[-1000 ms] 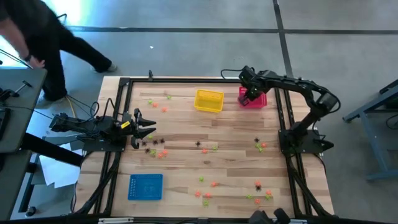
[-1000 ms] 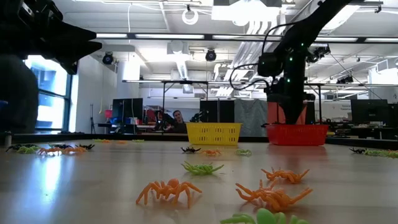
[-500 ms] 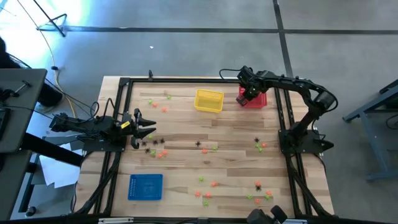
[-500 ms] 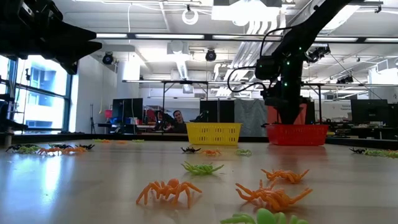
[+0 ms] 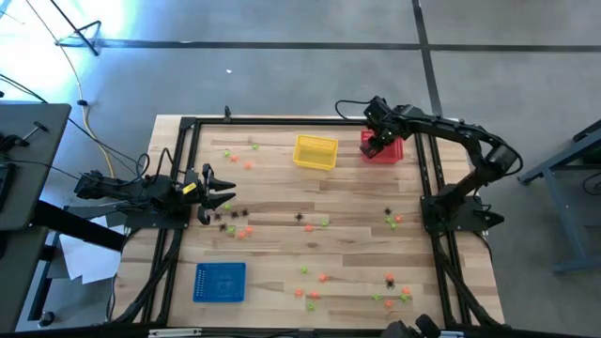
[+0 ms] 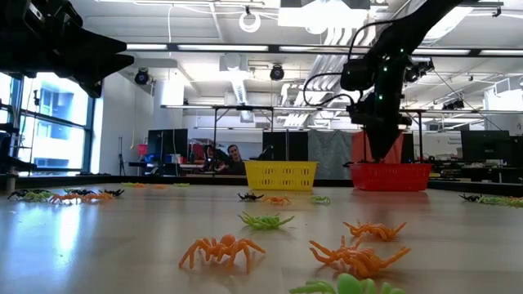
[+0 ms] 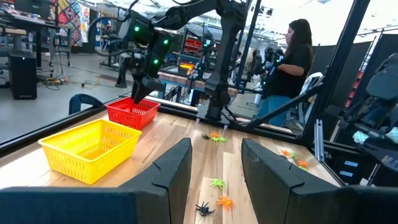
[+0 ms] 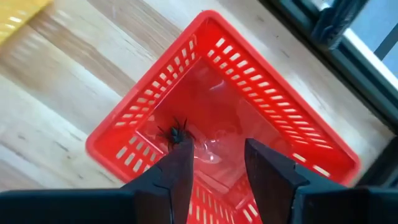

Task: Sort Halloween decoration
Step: Put the green spider toy into the yellow bin

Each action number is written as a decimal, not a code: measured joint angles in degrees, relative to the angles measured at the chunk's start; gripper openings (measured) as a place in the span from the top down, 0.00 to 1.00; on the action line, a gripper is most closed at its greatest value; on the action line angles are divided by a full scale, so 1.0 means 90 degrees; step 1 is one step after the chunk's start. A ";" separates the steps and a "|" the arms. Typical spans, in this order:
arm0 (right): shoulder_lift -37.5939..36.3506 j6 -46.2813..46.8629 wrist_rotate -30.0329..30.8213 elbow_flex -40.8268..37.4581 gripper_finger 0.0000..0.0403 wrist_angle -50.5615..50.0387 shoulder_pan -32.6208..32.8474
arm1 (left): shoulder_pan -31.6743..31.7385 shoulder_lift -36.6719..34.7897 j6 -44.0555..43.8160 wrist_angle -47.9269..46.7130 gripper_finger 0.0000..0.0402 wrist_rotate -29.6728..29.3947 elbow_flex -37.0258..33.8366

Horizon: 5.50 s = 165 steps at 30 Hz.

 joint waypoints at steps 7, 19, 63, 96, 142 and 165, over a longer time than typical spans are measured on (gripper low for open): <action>-0.0648 0.0013 0.0051 0.0000 0.65 -0.0171 0.0283 | 0.0000 0.0000 -0.0002 0.0000 0.68 0.0000 0.0000; -0.1391 0.1213 -0.0239 0.0000 0.66 -0.1722 0.1838 | -0.0001 0.0002 -0.0001 0.0001 0.68 0.0001 -0.0001; -0.1306 0.6327 -0.1139 -0.3019 0.70 -0.0096 0.6601 | 0.0001 0.0000 0.0000 0.0000 0.68 0.0000 -0.0002; -0.1526 0.6260 -0.1587 -0.3163 0.99 0.0039 0.6601 | 0.0001 0.0001 -0.0001 -0.0001 0.68 0.0001 0.0000; 0.0271 0.0823 -0.0087 0.1521 1.00 0.2043 0.2334 | -0.0002 0.0000 -0.0002 0.0002 0.68 0.0000 -0.0002; 0.1807 0.0899 -0.0413 0.1880 1.00 0.1947 0.2206 | 0.0000 0.0001 -0.0001 0.0002 0.68 0.0000 0.0000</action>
